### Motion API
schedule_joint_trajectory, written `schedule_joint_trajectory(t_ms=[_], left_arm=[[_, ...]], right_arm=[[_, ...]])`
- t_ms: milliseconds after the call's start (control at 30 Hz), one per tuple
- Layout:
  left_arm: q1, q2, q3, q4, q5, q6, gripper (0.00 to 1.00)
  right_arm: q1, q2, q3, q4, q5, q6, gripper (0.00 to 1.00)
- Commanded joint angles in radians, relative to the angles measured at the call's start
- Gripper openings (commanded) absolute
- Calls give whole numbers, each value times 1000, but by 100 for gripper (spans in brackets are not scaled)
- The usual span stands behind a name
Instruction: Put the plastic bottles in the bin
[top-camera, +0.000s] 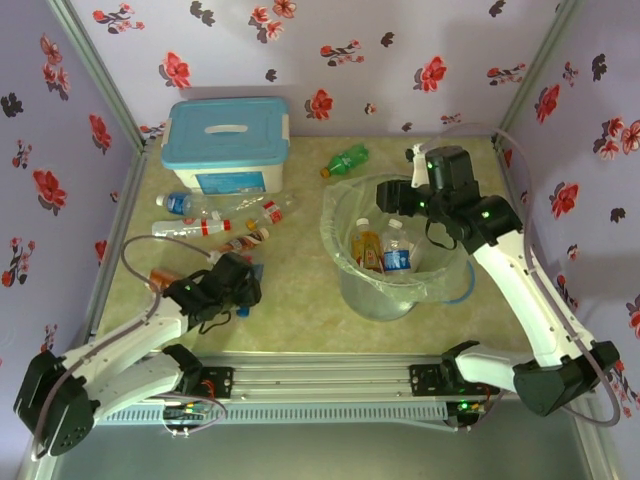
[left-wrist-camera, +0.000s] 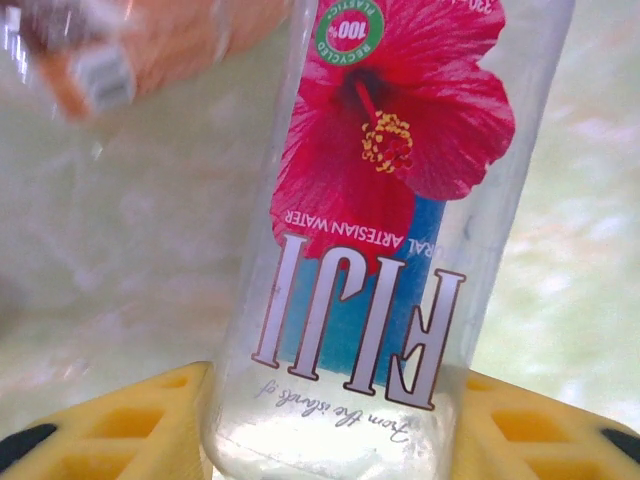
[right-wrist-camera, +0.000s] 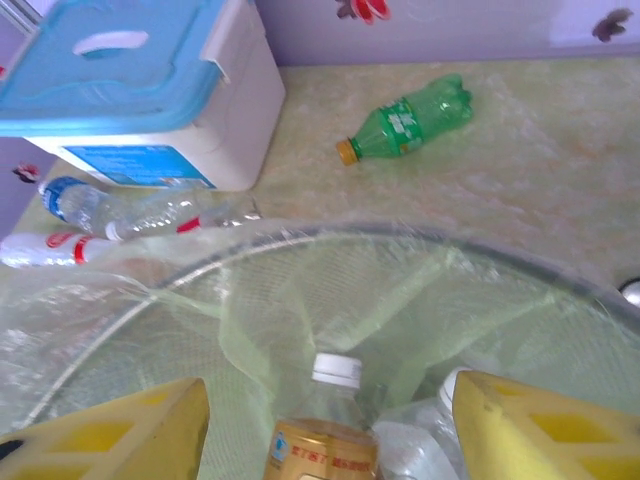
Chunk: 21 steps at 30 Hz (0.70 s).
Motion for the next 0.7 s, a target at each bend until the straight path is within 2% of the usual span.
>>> schedule_joint_trajectory(t_ms=[0, 167, 367, 533, 600, 667], left_arm=[[7, -68, 65, 99, 7, 76, 38], [7, -68, 89, 302, 50, 175, 29], [7, -73, 62, 592, 51, 205, 23], [6, -97, 89, 603, 36, 270, 20], [7, -102, 95, 609, 20, 277, 19], [7, -104, 90, 634, 18, 274, 19]], right_arm=[[9, -9, 12, 100, -72, 39, 66], [110, 16, 47, 212, -70, 56, 66], [246, 127, 130, 290, -82, 103, 84], [308, 281, 194, 403, -198, 188, 94], [338, 343, 233, 417, -199, 188, 99], [355, 404, 273, 422, -198, 182, 99]])
